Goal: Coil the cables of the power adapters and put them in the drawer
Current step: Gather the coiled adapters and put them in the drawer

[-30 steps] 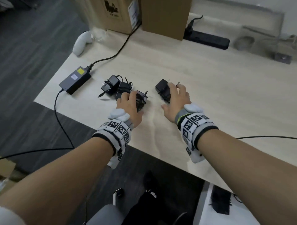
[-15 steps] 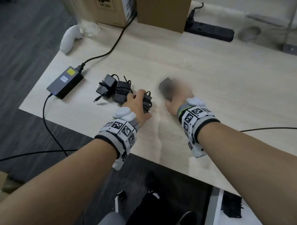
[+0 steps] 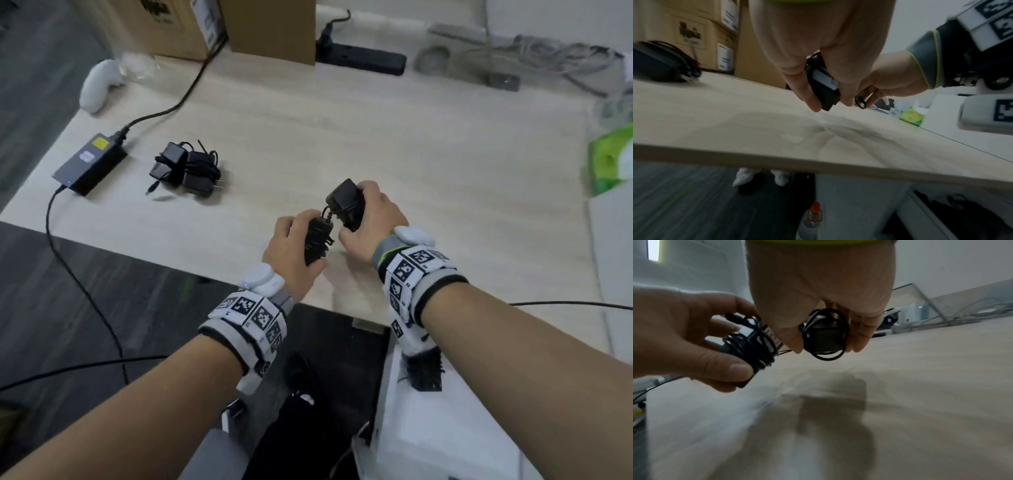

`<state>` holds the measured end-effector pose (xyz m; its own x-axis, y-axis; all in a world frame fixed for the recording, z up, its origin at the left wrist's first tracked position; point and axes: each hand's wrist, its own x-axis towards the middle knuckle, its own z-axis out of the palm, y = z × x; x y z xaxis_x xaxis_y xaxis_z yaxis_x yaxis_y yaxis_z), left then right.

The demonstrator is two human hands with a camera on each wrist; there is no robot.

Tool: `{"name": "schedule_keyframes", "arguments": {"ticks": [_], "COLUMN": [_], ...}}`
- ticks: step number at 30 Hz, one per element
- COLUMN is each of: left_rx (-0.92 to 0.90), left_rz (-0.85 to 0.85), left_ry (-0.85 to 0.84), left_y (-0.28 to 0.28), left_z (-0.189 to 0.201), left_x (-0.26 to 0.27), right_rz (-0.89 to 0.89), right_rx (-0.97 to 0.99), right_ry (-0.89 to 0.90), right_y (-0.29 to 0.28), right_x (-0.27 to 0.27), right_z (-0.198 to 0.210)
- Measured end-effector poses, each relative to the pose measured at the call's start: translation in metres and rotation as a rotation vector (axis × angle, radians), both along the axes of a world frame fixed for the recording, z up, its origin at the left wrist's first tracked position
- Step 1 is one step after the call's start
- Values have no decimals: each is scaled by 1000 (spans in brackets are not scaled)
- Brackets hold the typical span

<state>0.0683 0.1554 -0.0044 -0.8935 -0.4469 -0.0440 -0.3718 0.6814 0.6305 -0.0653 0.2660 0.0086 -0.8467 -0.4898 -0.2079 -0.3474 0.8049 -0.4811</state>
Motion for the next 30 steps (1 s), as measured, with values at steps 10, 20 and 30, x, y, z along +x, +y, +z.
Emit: {"name": "schedule_keyframes", "arguments": {"ticks": [10,20,30], "left_rx": [141,181,46], "left_rz": [-87,-282,-372], "left_ry": [-69,-602,-763], "left_y": [177,273,322], "left_z": [-6,-33,-57], "left_x": [35,48,35], "right_rz": [16,32,-270], "right_rx": [24,156,206], "right_ry": [-11,-234,-458], "right_y": [196,317,364], "right_x": [38,99,131], "right_z": [9,-12,-51]}}
